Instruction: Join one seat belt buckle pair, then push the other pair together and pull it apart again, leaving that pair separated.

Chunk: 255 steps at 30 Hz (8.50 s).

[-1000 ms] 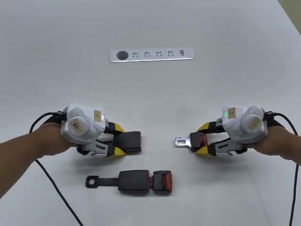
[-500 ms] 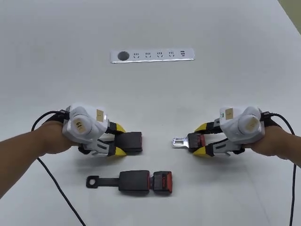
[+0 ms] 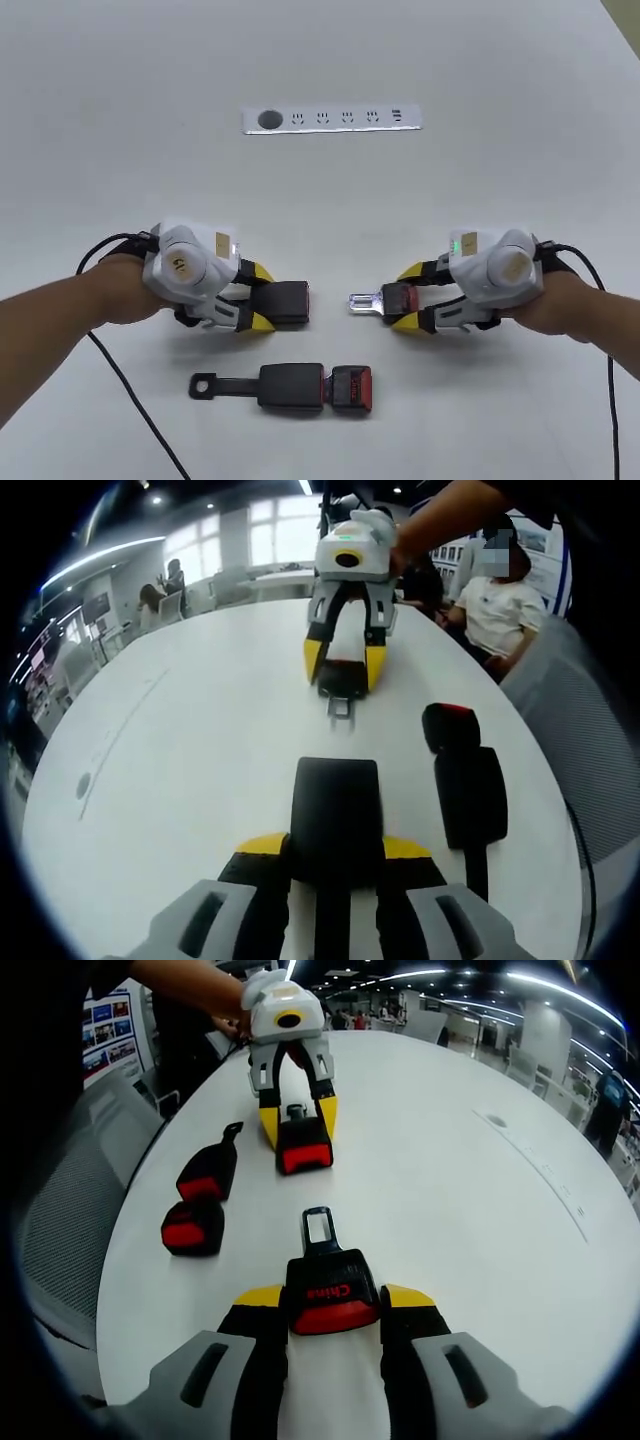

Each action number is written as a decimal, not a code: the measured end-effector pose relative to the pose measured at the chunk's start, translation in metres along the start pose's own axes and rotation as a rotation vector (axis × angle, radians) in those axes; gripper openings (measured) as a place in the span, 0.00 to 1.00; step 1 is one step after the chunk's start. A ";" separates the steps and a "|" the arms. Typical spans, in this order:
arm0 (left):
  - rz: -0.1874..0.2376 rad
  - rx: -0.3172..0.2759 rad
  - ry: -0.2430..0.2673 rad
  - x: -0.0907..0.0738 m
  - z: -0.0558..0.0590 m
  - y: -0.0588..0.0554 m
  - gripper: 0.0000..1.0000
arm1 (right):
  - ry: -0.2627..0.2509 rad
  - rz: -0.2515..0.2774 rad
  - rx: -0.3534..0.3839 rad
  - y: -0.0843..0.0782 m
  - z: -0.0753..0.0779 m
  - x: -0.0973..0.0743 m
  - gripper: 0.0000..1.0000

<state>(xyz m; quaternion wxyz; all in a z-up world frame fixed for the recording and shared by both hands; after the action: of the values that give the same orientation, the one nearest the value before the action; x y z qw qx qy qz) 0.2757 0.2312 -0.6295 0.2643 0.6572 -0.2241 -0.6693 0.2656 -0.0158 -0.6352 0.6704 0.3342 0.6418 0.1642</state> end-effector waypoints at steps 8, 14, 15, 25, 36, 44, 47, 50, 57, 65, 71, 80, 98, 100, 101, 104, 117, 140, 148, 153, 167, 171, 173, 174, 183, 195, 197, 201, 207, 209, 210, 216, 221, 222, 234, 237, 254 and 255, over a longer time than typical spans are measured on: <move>-0.006 0.006 -0.006 0.001 0.000 0.001 0.33 | 0.008 0.025 -0.009 0.013 -0.003 0.013 0.35; -0.010 0.010 -0.011 0.002 -0.001 0.001 0.33 | 0.014 0.045 -0.010 0.020 -0.006 0.023 0.35; -0.009 0.009 -0.011 0.002 -0.001 0.001 0.33 | 0.015 0.047 -0.011 0.020 -0.005 0.024 0.35; -0.014 0.011 -0.012 0.003 -0.002 0.001 0.33 | 0.026 0.067 -0.014 0.033 -0.008 0.032 0.35; -0.022 0.016 -0.014 0.002 -0.002 0.002 0.33 | 0.037 0.074 -0.027 0.044 -0.014 0.039 0.35; -0.029 0.020 -0.016 0.002 -0.003 0.002 0.33 | 0.038 0.071 -0.026 0.046 -0.013 0.040 0.35; -0.029 0.016 -0.016 0.002 -0.004 0.002 0.33 | 0.035 0.067 -0.023 0.046 -0.012 0.042 0.35; -0.035 0.019 -0.019 0.003 -0.003 0.004 0.33 | 0.034 0.068 -0.017 0.046 -0.012 0.044 0.34; -0.036 0.018 -0.018 0.003 -0.003 0.004 0.33 | 0.037 0.070 -0.015 0.048 -0.013 0.044 0.34; -0.042 0.031 -0.028 0.004 -0.003 0.004 0.33 | 0.039 0.081 -0.009 0.057 -0.017 0.052 0.34; -0.040 0.029 -0.030 0.003 -0.002 0.003 0.32 | 0.042 0.069 -0.010 0.057 -0.014 0.053 0.34; -0.038 0.021 -0.029 0.002 -0.002 0.002 0.32 | 0.033 0.051 -0.010 0.058 -0.014 0.056 0.34; -0.043 0.004 -0.015 0.003 0.000 0.003 0.33 | 0.023 0.028 -0.041 0.059 -0.015 0.056 0.34; -0.043 0.004 -0.015 0.003 0.000 0.003 0.33 | 0.024 0.026 -0.040 0.059 -0.015 0.056 0.34; -0.046 0.006 -0.016 0.003 0.000 0.003 0.33 | 0.022 0.024 -0.042 0.059 -0.015 0.056 0.34; -0.053 0.011 -0.018 0.003 0.000 0.004 0.33 | 0.020 0.021 -0.041 0.059 -0.016 0.056 0.34; -0.063 0.015 -0.017 0.003 -0.001 0.004 0.33 | 0.020 0.000 -0.048 0.054 -0.018 0.047 0.34; -0.059 0.010 -0.017 0.003 -0.001 0.005 0.33 | 0.031 -0.004 -0.049 0.035 -0.009 0.031 0.34; -0.058 0.010 -0.017 0.003 -0.002 0.003 0.33 | 0.028 -0.007 -0.046 0.026 -0.007 0.021 0.34; -0.053 0.006 -0.015 0.002 -0.002 0.003 0.33 | 0.023 -0.007 -0.035 0.019 -0.007 0.012 0.35; -0.052 0.011 -0.017 0.001 -0.002 0.004 0.34 | 0.012 -0.013 -0.022 -0.002 0.001 -0.001 0.35; -0.048 0.010 -0.018 0.001 -0.002 0.004 0.34 | 0.006 -0.007 -0.014 -0.006 -0.001 -0.005 0.35; -0.047 0.009 -0.018 0.001 -0.002 0.003 0.34 | 0.002 -0.006 -0.011 -0.009 0.000 -0.007 0.35; -0.046 0.010 -0.019 0.001 -0.002 0.003 0.34 | 0.001 -0.007 -0.010 -0.010 0.000 -0.008 0.35; -0.048 0.014 -0.023 0.001 -0.003 0.002 0.34 | -0.002 -0.016 0.004 -0.025 0.004 -0.018 0.35; -0.049 0.015 -0.022 0.001 -0.003 0.002 0.34 | 0.000 -0.009 0.008 -0.025 0.004 -0.025 0.35; -0.050 0.013 -0.021 0.001 -0.003 0.003 0.34 | 0.001 -0.008 0.009 -0.024 0.004 -0.025 0.35; -0.048 0.003 -0.014 0.001 -0.002 0.004 0.34 | -0.002 -0.007 0.010 -0.023 0.003 -0.025 0.36; -0.009 -0.116 -0.010 0.003 0.000 0.008 0.49 | -0.032 0.009 0.057 -0.023 0.000 -0.025 0.36; -0.005 -0.123 -0.007 0.004 0.001 0.010 0.58 | -0.049 0.028 0.136 -0.023 -0.001 -0.025 0.36; -0.005 -0.137 0.003 0.004 0.001 0.010 0.60 | -0.057 0.032 0.140 -0.023 -0.001 -0.025 0.38; 0.026 -0.187 0.052 0.003 0.000 0.014 0.71 | -0.101 0.067 0.193 -0.025 -0.007 -0.024 0.58; 0.034 -0.213 0.097 -0.004 -0.005 0.010 0.74 | -0.188 0.111 0.264 -0.024 -0.009 -0.025 0.65; 0.039 -0.226 0.108 -0.005 -0.004 0.010 0.75 | -0.199 0.128 0.279 -0.023 -0.010 -0.025 0.66; 0.126 -0.455 0.348 -0.030 -0.003 -0.002 0.88 | -0.434 0.232 0.428 -0.011 -0.020 -0.036 0.79; 0.162 -0.519 0.422 -0.040 -0.001 -0.004 0.94 | -0.491 0.259 0.464 -0.009 -0.024 -0.037 0.84; 0.321 -0.674 0.602 -0.082 0.055 -0.016 1.00 | -0.685 0.358 0.531 0.007 -0.072 -0.060 1.00; 0.326 -0.689 0.613 -0.085 0.059 -0.021 1.00 | -0.693 0.359 0.535 0.006 -0.074 -0.061 1.00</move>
<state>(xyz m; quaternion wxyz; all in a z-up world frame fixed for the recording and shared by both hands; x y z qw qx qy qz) 0.2151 0.2998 -0.5764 0.6218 0.6546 -0.0013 -0.4300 0.1874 -0.0334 -0.5821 0.6965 0.6357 0.3324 -0.0147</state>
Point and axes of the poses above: the centre of the closed fingertips' face, and the gripper's own axes: x roughly forward along the fingers, z roughly to its right, y roughly out of its top, the point moved 8 cm from there along -x, roughly backward along the fingers, and after that the axes turned 1 degree about -z, right-handed, at the moved point
